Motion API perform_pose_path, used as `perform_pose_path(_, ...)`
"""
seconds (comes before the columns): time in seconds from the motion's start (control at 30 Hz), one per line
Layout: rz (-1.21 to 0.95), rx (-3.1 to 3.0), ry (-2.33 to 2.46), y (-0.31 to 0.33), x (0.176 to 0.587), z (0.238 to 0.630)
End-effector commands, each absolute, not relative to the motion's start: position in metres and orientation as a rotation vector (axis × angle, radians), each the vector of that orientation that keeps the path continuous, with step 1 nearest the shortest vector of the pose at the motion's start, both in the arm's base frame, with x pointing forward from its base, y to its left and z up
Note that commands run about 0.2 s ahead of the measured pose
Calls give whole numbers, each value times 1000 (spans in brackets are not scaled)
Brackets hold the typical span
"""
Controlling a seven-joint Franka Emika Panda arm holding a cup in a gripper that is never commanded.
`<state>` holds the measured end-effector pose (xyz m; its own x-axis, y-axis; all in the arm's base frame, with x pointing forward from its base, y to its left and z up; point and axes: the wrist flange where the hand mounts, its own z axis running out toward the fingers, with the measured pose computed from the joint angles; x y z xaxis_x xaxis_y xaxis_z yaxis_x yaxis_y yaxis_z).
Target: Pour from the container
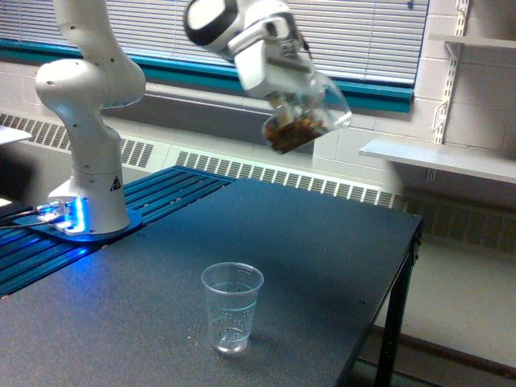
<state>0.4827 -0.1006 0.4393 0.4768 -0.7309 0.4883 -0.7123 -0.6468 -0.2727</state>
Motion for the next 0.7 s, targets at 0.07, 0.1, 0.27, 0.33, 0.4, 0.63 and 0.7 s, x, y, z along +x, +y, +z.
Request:
perform_pose_path(0.07, -910, -2664, 1349, -132, 467, 427)
perform_pose_path(0.1, -909, -2667, 1355, -136, 465, 425)
perform_pose_path(0.27, -875, -2659, 1414, -148, 451, 408)
perform_pose_path(0.33, -867, -2661, 1430, -152, 446, 402)
perform_pose_path(0.4, -858, -2669, 1446, -156, 439, 394)
perform_pose_path(0.63, -813, -2680, 1511, -168, 415, 371)
perform_pose_path(0.7, -787, -2676, 1542, -170, 408, 364)
